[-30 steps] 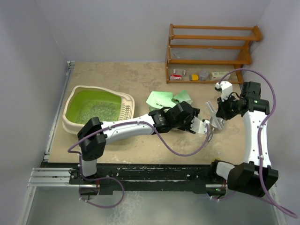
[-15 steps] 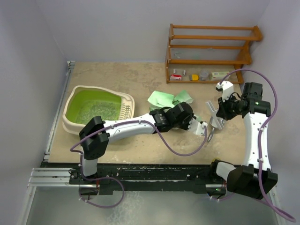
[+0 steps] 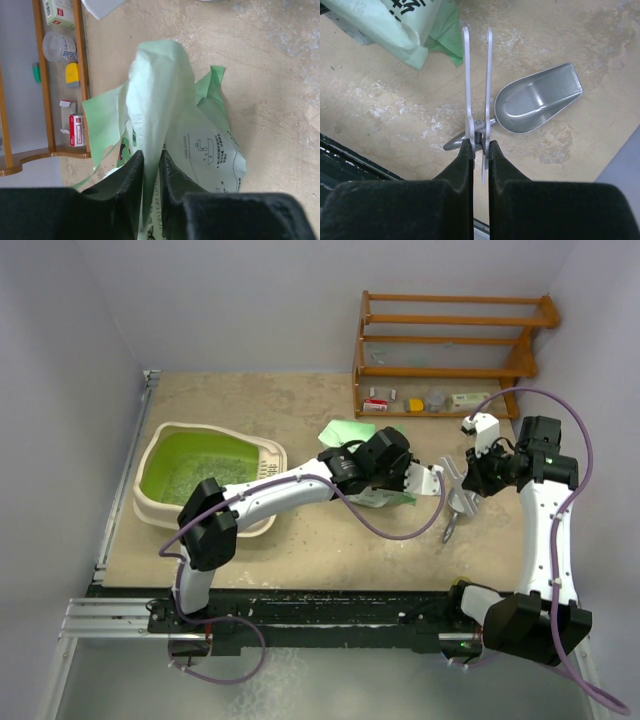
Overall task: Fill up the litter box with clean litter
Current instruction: Adjust the cat litter bag at the center of the board.
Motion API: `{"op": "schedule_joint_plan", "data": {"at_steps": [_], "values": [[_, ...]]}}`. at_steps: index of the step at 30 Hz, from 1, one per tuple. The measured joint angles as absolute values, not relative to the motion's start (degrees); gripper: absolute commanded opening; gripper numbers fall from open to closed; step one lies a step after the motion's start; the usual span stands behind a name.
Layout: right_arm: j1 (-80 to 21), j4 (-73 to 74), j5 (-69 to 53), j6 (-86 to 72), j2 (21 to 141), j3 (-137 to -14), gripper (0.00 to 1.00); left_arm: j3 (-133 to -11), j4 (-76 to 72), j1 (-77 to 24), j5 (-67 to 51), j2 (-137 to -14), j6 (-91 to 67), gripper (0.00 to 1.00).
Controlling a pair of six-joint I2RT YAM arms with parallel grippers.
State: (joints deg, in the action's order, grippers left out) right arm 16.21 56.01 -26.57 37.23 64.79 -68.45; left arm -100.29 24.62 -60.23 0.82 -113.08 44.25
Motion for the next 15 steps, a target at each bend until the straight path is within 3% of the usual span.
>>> {"op": "schedule_joint_plan", "data": {"at_steps": [3, 15], "values": [[16.27, 56.03, -26.59, 37.04, 64.79, -68.45, 0.0, -100.53, 24.58, -60.1, -0.54, -113.08, 43.05, 0.32], [21.93, 56.8, -30.2, 36.05, 66.78, -69.95, 0.0, -101.97, 24.36, -61.98, -5.13, -114.24, 39.59, 0.37]]}}
